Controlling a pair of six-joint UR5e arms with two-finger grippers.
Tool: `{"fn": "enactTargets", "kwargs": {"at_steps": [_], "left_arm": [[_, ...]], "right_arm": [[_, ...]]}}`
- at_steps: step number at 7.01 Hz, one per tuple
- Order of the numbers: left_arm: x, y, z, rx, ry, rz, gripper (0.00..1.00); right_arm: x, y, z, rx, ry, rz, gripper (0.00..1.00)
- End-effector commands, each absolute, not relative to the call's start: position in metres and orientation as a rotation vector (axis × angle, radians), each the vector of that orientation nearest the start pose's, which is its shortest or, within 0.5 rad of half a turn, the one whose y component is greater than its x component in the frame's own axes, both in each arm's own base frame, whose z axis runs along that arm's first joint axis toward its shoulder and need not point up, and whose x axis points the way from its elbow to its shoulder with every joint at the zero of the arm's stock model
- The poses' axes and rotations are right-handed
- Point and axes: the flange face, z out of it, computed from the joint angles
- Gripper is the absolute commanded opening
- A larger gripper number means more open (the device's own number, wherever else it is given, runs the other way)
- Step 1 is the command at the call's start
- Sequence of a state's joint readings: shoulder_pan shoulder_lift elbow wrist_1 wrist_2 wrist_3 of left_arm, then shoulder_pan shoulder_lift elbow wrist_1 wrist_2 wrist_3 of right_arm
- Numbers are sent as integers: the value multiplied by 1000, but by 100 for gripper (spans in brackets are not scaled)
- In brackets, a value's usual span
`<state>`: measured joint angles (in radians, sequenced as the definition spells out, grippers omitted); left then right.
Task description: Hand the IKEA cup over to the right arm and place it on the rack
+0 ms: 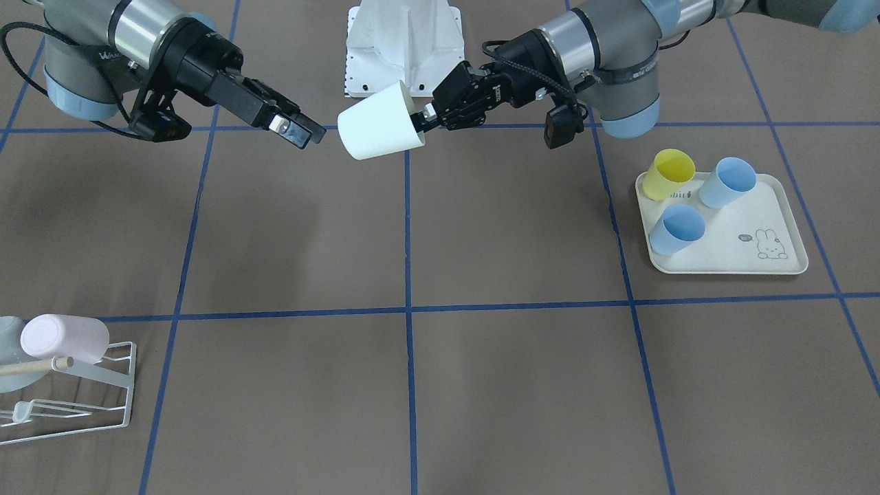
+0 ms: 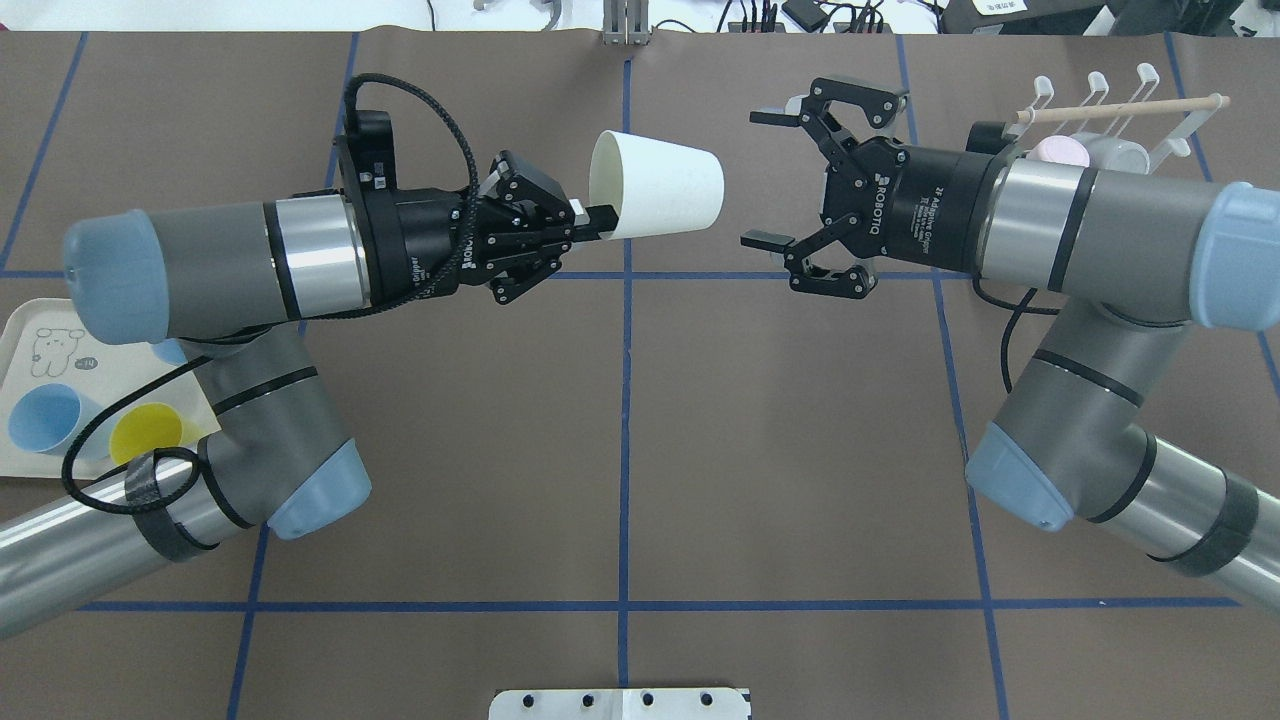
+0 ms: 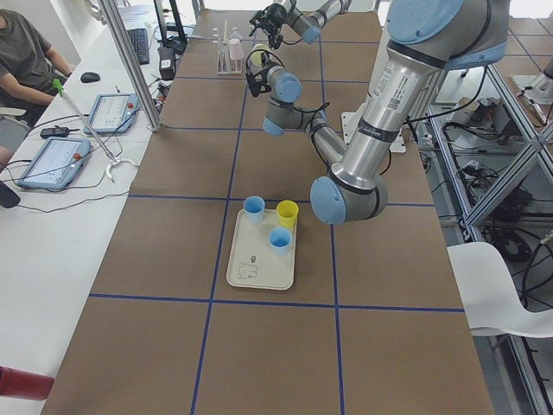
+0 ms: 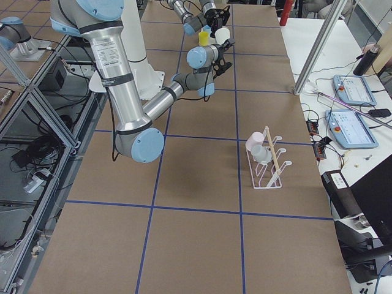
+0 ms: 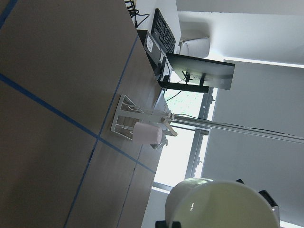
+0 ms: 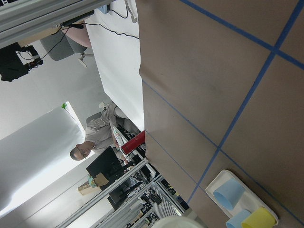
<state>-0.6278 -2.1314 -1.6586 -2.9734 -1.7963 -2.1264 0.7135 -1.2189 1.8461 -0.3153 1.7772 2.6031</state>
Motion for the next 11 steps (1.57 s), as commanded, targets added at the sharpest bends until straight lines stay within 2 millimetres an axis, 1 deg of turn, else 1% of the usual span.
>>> {"fn": "enactTargets", "kwargs": {"at_steps": [1,3,7,9,11], "left_arm": [[415,-435,136,-73,2085,-500,0],[415,-434,135,-73,2088,-499,0],[419,-431,130,-92,2093,-498,0],[420,-432,124,-92,2101,-496,0],[421,-433,124,-92,2098,-497,0]], "right_arm": [[-331,-425,205,-502,-1957,1007,100],[-331,-425,205,-527,-1957,1023,100],[-328,-430,205,-579,-1981,1125,100],[-333,-426,205,-590,-1976,1119,100],[-333,-424,204,-586,-1979,1110,99]]}}
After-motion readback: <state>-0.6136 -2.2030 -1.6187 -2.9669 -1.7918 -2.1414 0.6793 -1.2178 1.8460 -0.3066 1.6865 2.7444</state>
